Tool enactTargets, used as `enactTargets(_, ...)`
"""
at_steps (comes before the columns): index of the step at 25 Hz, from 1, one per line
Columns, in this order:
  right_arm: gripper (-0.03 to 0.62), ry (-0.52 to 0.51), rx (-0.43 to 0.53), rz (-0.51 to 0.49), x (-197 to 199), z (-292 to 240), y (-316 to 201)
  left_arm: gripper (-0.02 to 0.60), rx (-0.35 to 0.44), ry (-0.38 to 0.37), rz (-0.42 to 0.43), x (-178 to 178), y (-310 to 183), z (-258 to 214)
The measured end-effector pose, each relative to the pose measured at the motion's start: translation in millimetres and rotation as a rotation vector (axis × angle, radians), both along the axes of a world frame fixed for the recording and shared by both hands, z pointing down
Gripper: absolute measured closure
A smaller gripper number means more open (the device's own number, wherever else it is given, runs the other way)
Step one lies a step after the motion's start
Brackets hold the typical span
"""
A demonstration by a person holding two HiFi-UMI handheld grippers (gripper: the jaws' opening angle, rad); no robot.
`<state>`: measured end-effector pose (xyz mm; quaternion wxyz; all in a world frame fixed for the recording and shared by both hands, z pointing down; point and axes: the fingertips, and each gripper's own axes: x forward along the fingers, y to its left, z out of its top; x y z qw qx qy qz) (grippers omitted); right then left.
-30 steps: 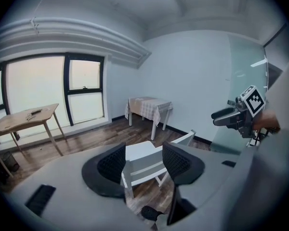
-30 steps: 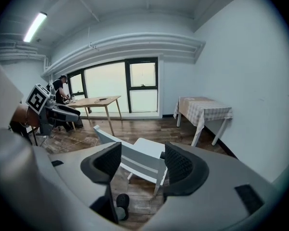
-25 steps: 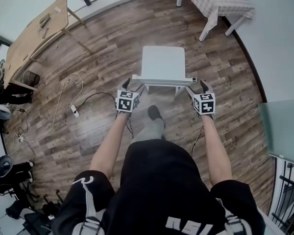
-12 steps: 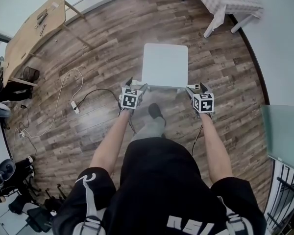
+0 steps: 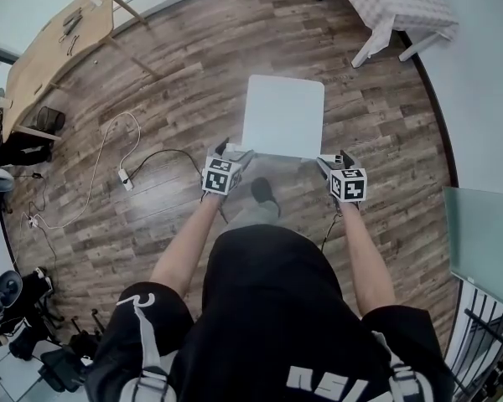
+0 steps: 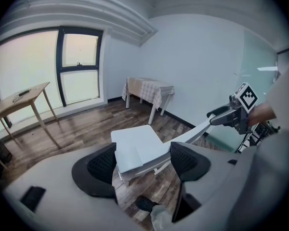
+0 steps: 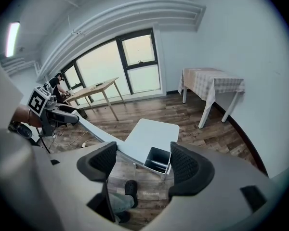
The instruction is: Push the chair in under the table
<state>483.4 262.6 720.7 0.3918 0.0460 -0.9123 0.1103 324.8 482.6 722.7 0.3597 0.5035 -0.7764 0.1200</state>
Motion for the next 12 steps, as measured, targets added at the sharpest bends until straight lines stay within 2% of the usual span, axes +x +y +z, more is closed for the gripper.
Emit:
enactTargets(5,0.226,-0.009,-0.003,0.013,0.6,-0.8,2.3,0.233,0.005,0.053,0.009,0.8,0.3,-2.5)
enactTargets(12,0.217,0.013,-0.007,0.023,-6.3,1.1,0.4,0.228,0.006,0.077,0.006,-6.1,-2.6,0.7)
